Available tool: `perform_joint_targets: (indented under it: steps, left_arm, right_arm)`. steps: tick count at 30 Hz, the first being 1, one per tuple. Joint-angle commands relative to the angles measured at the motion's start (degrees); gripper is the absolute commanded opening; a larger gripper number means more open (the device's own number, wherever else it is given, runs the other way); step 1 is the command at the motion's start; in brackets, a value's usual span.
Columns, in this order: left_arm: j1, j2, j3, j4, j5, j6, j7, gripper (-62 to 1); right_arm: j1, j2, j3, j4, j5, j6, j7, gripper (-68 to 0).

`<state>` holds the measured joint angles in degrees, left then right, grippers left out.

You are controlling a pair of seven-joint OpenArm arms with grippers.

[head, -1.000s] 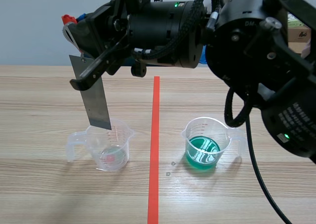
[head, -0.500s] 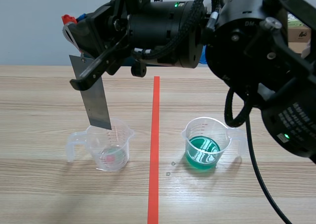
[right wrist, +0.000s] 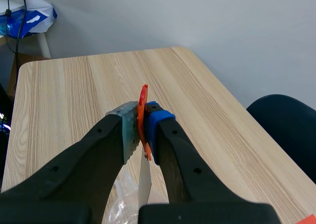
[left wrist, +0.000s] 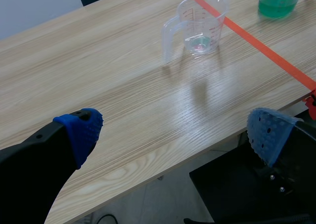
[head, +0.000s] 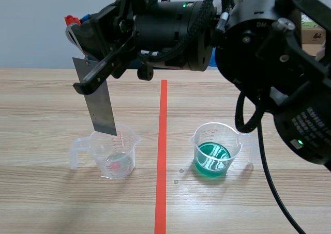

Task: Do the redox reaction experiment

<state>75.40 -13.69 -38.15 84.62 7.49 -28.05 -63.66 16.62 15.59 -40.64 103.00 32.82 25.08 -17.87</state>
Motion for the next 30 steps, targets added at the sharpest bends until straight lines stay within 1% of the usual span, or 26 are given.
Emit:
perform_joint_targets:
  steps: [1, 6, 15, 19, 25, 26, 28, 30]
  left_arm:
    - [0.0, -0.2, -0.2, 0.5, -0.8, 0.1, -0.9, 1.4]
    - [0.0, -0.2, -0.2, 0.5, -0.8, 0.1, -0.9, 1.4]
    - [0.0, -0.2, -0.2, 0.5, -0.8, 0.1, -0.9, 1.4]
    - [0.0, -0.2, -0.2, 0.5, -0.8, 0.1, -0.9, 1.4]
    - [0.0, -0.2, -0.2, 0.5, -0.8, 0.1, -0.9, 1.4]
    - [0.0, -0.2, -0.2, 0.5, -0.8, 0.1, -0.9, 1.4]
    - [0.0, -0.2, -0.2, 0.5, -0.8, 0.1, -0.9, 1.4]
    - [0.0, -0.2, -0.2, 0.5, -0.8, 0.1, -0.9, 1.4]
  right_arm:
    - [1.3, 0.0, -0.2, 0.5, 0.4, -0.2, 1.1, -66.9]
    - [1.3, 0.0, -0.3, -0.7, 0.1, -0.2, 2.5, -66.9]
    - [1.3, 0.0, -1.6, -5.9, -2.1, 0.1, 6.4, -66.9]
    - [1.3, 0.0, -2.4, -8.5, -3.1, 0.1, 8.8, -66.9]
    - [1.3, -0.1, -3.8, -12.2, -6.1, 0.3, 13.1, -66.9]
    - [1.3, -0.1, -4.0, -12.9, -6.1, 0.6, 13.6, -66.9]
    - [1.3, -0.2, -4.4, -14.3, -7.4, 2.7, 15.0, -66.9]
    - [1.3, -0.4, -4.8, -15.8, -9.0, 3.5, 16.2, -66.9]
